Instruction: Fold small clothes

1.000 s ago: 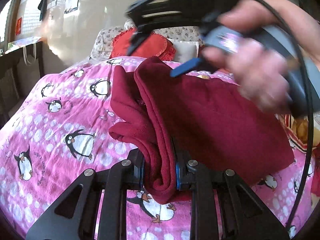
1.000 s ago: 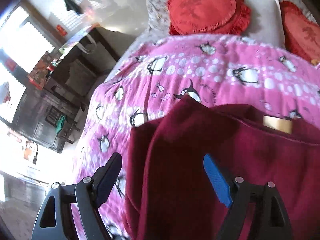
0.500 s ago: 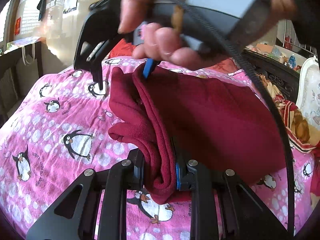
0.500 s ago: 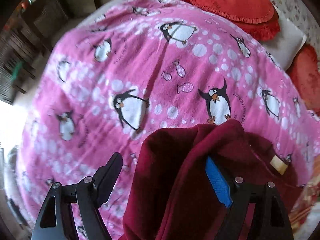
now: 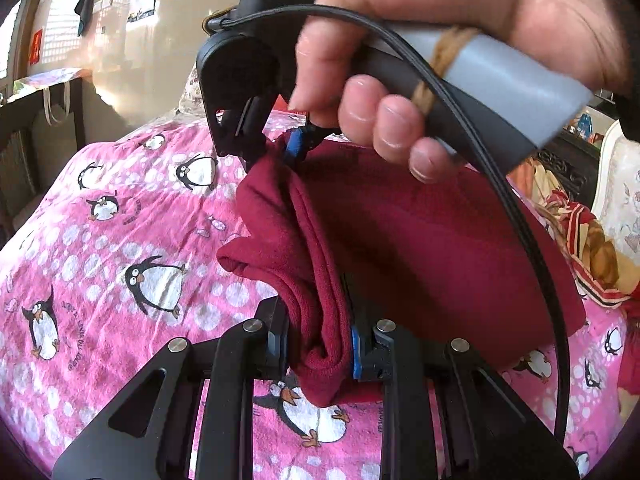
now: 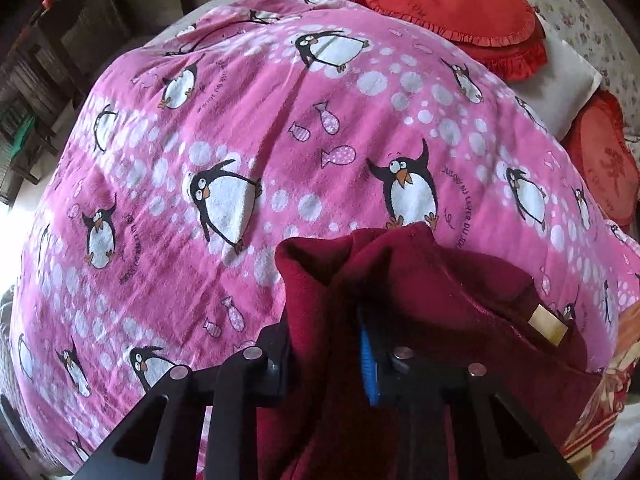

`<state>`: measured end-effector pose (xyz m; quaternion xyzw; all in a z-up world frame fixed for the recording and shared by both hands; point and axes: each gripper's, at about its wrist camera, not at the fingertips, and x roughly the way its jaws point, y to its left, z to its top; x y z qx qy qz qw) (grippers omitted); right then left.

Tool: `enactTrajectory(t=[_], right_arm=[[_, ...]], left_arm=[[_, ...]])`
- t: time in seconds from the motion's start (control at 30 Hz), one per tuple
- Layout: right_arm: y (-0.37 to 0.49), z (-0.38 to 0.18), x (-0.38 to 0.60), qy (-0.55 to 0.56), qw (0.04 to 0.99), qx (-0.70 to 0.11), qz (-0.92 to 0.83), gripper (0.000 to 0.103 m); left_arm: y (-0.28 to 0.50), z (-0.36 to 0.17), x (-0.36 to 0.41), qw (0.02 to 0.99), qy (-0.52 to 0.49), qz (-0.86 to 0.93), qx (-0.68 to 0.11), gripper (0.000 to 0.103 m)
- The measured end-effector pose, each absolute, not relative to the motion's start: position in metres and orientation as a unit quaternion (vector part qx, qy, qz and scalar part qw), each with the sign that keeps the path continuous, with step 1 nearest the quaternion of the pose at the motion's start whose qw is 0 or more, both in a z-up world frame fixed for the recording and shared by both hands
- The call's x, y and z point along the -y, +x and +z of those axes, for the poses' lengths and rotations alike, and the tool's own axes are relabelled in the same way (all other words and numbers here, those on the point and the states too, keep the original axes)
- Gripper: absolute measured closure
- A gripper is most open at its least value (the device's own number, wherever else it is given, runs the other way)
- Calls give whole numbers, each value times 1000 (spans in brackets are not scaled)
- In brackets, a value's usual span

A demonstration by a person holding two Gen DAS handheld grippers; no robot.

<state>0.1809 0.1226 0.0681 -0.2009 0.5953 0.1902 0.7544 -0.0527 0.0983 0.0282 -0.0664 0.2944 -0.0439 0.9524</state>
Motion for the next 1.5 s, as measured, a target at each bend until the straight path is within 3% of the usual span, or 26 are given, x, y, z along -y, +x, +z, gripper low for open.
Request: enactTrajectory(t=[0.47,0.93,1.23,1.5], right_arm=[[160,65,-126,-227,777,-541,229,77],[147,106,-27,-93,813,-516,253,87],[153,126,87,-18,831,-502,240,88],[153,129,204,-15,828,-522,203,89]], left_arm=[[-50,26,-100,950,-70,-41,-303,83],[-45,37,-91,946,-48,-39,-319,83],[-60,93,7,953,14,-128,-275,83],[-55,98,103,936,26,-206,-283,83]])
